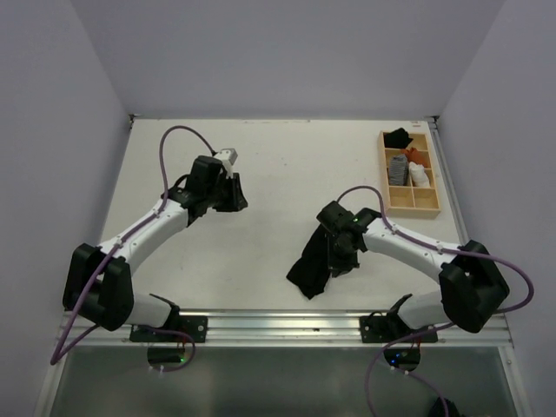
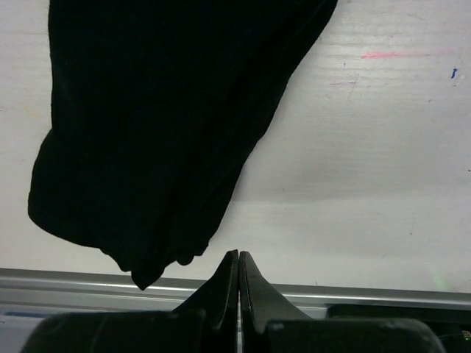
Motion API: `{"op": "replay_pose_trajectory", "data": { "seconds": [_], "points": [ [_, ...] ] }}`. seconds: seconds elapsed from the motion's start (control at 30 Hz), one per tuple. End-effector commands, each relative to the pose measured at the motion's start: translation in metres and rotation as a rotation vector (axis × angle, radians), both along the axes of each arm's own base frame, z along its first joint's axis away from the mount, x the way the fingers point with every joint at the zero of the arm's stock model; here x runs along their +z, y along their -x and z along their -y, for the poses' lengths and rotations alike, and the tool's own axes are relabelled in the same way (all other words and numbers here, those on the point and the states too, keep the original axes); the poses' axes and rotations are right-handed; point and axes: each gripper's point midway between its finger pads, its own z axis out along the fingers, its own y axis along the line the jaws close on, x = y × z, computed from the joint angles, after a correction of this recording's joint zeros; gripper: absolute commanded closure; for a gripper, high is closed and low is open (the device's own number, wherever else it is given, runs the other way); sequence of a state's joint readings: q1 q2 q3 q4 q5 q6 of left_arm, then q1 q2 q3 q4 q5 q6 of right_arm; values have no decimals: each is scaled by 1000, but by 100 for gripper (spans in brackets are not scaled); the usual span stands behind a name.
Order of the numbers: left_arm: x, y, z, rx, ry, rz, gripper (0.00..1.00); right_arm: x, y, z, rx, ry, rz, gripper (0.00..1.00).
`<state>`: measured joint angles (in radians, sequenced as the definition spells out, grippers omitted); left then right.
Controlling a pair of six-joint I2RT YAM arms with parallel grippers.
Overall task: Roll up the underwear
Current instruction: Fold the underwear
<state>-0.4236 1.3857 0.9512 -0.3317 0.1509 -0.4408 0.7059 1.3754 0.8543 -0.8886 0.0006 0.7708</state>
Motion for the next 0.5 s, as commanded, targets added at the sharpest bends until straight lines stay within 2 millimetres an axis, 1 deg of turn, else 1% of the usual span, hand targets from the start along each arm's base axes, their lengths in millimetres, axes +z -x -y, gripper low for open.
{"op": "replay_pose_trajectory", "data": {
  "seconds": [0.0,0.03,0.07,0.1,0.13,0.17,0.23,0.33,0.4,0.43,0.47],
  "points": [
    [11,-14,-17,16,-10,55,66,-11,-11,-10,-25,-1,51,100],
    [9,-20,-30,52,-3,47,66,-14,-10,-12,-22,1,47,100],
    [6,-23,-37,70,8,30,66,-20,-9,-14,-21,2,36,100],
    [8,-25,-39,69,34,28,66,-24,-9,-14,-19,6,30,100],
    [8,-32,-53,108,35,26,66,-27,-7,-17,-12,9,26,100],
    [11,-37,-56,120,36,30,67,-31,-6,-18,-6,15,23,100],
    [12,-41,-61,137,34,31,67,-33,-3,-21,3,21,24,100],
    [15,-42,-59,139,52,35,67,-35,0,-28,13,14,31,100],
    [14,-43,-59,145,52,34,67,-37,-1,-38,24,-12,40,100],
    [13,-42,-59,147,52,31,67,-37,2,-45,38,-20,43,100],
    [13,-43,-60,151,50,34,67,-35,-2,-55,44,-42,58,100]
  ]
}}
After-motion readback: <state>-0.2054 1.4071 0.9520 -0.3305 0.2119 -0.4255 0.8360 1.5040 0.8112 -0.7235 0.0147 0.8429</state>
